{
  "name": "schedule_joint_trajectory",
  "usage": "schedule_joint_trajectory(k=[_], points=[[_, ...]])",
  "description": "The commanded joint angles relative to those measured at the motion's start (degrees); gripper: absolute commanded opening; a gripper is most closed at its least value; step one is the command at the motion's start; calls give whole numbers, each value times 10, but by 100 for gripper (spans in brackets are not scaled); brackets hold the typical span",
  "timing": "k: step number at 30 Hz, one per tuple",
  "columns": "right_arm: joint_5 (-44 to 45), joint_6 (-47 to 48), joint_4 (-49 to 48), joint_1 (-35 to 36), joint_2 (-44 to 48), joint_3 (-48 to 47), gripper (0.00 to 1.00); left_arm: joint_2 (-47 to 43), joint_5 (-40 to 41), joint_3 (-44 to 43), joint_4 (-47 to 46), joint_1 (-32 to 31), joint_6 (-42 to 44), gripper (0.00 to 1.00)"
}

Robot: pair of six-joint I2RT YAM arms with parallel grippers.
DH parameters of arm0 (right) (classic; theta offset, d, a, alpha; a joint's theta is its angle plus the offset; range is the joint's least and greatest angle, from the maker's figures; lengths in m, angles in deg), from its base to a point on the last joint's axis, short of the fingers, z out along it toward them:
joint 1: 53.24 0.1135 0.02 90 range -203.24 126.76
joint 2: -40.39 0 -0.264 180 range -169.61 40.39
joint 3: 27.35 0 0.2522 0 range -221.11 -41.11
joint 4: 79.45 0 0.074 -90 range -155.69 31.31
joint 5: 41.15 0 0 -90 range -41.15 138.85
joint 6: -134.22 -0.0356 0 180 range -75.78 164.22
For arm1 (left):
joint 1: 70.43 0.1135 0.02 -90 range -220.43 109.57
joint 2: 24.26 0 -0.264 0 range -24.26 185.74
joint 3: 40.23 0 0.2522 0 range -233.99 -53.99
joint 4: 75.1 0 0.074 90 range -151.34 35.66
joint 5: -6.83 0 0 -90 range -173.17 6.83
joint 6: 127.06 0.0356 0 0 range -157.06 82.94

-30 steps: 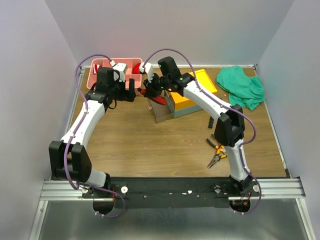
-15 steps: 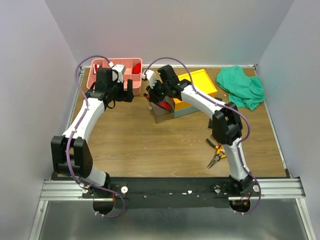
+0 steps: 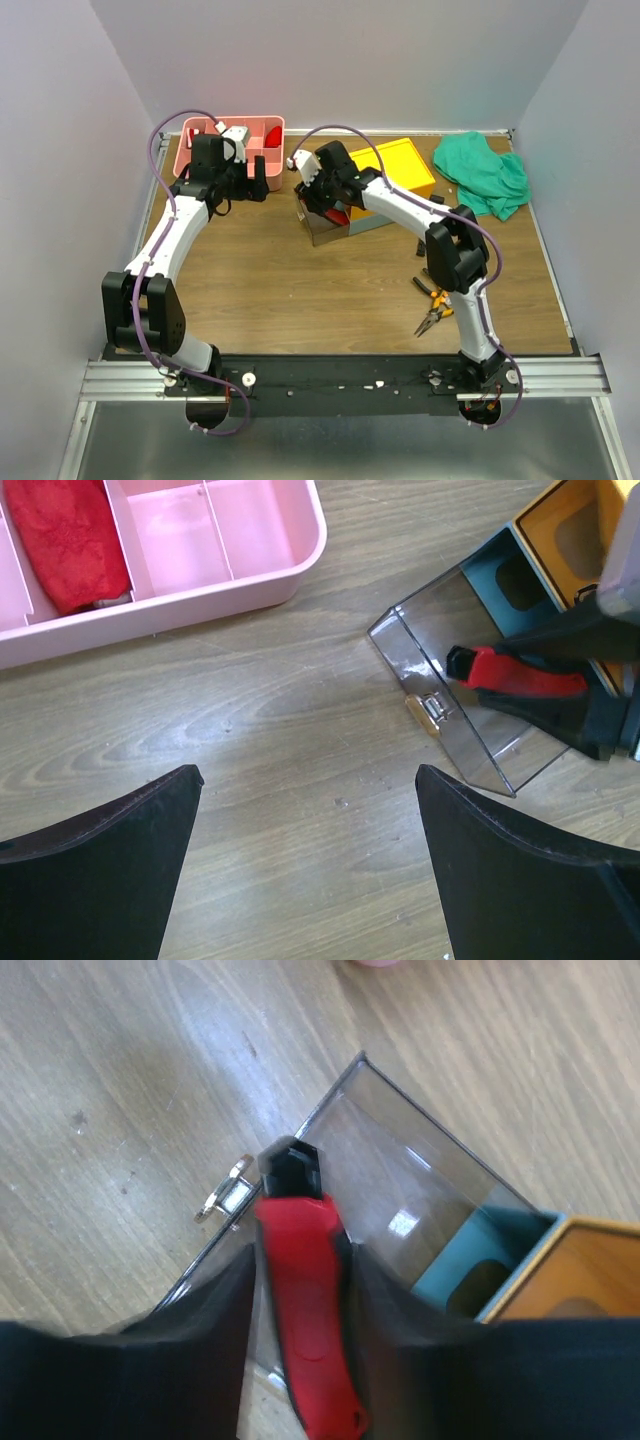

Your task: Sort the tools into containers

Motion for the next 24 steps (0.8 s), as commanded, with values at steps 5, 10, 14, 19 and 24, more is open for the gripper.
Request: schedule_joint_trajectory(k=[5, 10, 14, 19, 24], points=[[7, -16, 13, 7, 108, -10, 71, -12, -38, -4, -25, 4, -23, 99], [-17, 9, 39, 8, 198, 65, 72, -9, -59, -14, -34, 10, -40, 99], [-51, 110, 85, 1, 315, 229, 72, -13, -76, -20, -38, 14, -41, 99], [-13, 117, 119, -38, 446, 451, 72, -17, -79, -14, -35, 14, -36, 99], [36, 153, 105, -69, 530, 595, 71, -16, -76, 2, -43, 15, -45, 99]])
